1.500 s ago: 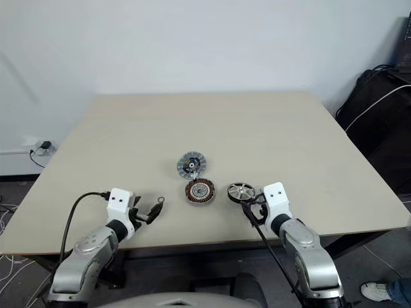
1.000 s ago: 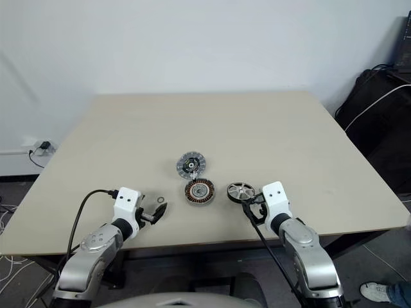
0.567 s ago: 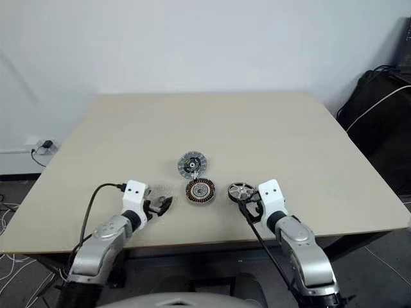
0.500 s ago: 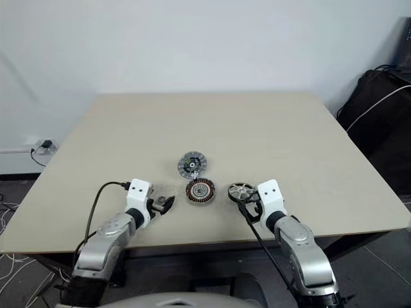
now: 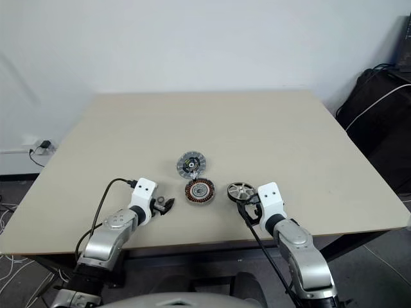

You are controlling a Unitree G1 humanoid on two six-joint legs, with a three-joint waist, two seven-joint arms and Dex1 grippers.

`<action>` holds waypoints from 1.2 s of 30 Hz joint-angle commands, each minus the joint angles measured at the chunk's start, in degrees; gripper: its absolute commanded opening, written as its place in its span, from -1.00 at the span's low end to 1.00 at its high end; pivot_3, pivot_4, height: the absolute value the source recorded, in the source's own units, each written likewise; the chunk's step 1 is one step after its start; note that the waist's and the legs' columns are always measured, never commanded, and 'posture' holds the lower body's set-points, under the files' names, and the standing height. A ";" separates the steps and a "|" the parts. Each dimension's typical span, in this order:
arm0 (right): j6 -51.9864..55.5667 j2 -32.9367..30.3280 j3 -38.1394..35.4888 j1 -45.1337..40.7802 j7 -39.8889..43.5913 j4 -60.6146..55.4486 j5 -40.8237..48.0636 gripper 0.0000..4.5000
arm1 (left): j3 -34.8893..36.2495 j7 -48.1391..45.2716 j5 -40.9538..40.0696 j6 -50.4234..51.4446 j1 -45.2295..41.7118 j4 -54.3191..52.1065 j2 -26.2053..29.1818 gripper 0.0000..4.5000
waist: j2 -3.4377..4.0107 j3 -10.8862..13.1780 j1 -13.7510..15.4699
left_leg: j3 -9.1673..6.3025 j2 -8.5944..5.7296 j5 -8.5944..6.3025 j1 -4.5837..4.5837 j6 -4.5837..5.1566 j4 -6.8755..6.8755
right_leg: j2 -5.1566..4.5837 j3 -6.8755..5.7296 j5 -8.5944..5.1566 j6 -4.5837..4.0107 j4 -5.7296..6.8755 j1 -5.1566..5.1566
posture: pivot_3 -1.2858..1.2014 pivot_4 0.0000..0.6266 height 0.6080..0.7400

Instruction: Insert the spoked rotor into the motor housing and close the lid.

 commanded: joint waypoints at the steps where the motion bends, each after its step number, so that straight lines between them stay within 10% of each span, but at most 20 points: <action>1: -1.31 0.15 -0.50 -0.74 -0.34 -2.70 0.12 1.00 | 0.85 -0.15 0.58 -0.63 0.00 0.81 0.92 0.98 | 0.01 -0.01 0.00 | 0.00 0.00 0.00 0.01 0.00 0.00 | 0.00 0.00 0.00 0.00 0.00 0.00 | 0.03 -1.00 1.00; 8: -1.37 0.19 -0.45 -0.95 -0.38 -2.43 0.05 1.00 | 1.79 -0.89 -1.11 0.53 1.73 0.54 0.25 0.74 | 0.05 -0.05 -0.27 | 0.00 0.01 0.00 0.02 0.00 -0.01 | 0.00 0.00 0.00 -0.01 0.01 0.00 | 0.03 -1.00 1.00; 18: -1.65 0.42 -0.46 -1.03 -0.58 -2.01 0.11 1.00 | 2.33 -0.83 -2.05 1.77 3.98 -0.67 -0.07 -0.69 | 0.14 -0.16 -0.44 | 0.00 0.02 -0.01 0.15 0.01 -0.01 | 0.00 0.00 -0.05 0.06 0.02 0.01 | 0.03 -1.00 1.00; 36: -2.00 0.77 0.10 -1.78 -0.25 -0.86 0.09 1.00 | -4.07 -6.13 -9.04 5.58 -0.53 -16.16 -6.04 -0.71 | -0.02 -0.06 0.09 | -0.01 -0.01 -0.01 0.01 0.00 0.01 | 0.00 0.02 0.00 -0.01 0.00 0.05 | 0.03 -1.00 1.00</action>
